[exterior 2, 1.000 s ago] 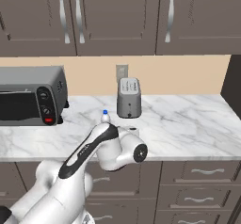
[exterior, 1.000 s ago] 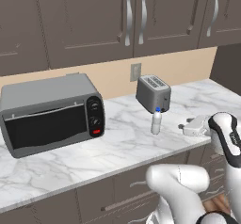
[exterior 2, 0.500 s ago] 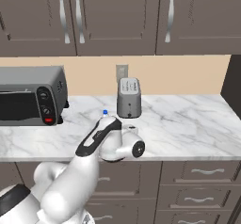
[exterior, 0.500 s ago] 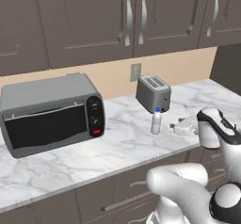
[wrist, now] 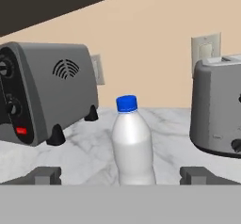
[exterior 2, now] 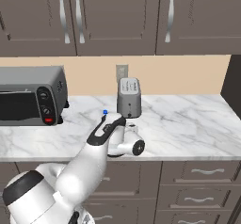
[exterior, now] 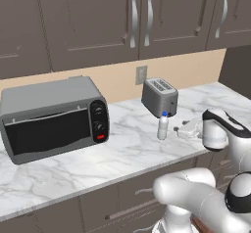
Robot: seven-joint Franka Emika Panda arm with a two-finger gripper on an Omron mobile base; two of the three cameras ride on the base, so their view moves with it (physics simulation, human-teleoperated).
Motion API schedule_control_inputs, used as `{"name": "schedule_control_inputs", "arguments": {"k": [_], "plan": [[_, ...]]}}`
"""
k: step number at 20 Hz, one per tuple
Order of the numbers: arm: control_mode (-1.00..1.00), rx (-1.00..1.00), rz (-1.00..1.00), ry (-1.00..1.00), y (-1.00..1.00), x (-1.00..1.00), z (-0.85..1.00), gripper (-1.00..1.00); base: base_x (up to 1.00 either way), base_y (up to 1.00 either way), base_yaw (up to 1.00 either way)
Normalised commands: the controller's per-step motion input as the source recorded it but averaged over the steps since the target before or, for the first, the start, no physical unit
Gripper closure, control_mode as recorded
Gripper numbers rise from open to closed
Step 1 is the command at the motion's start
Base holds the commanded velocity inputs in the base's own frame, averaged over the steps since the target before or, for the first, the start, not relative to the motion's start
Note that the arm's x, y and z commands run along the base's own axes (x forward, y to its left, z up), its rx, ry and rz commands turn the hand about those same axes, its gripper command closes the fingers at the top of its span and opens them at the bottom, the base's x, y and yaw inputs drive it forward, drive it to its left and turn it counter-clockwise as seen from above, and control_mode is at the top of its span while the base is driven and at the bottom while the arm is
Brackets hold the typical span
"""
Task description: Take the bottled waters from the counter and place them in the freezer to freeze. Close the freezer door after placing the bottles.
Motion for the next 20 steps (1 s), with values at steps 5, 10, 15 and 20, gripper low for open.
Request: {"name": "schedule_control_inputs", "arguments": {"k": [5,10,15,20], "plan": [[-1.00,0.00,-0.03,0.00,-0.01,0.14,-0.02,-1.00,0.00,0.00,0.00],[-1.00,0.00,-0.01,0.00,0.00,0.05,-0.01,-1.00,0.00,0.00,0.00],[-1.00,0.00,0.01,0.00,0.18,0.00,0.00,-1.00,0.00,0.00,0.00],[-1.00,0.00,0.00,0.00,0.15,0.01,0.00,-1.00,0.00,0.00,0.00]]}}
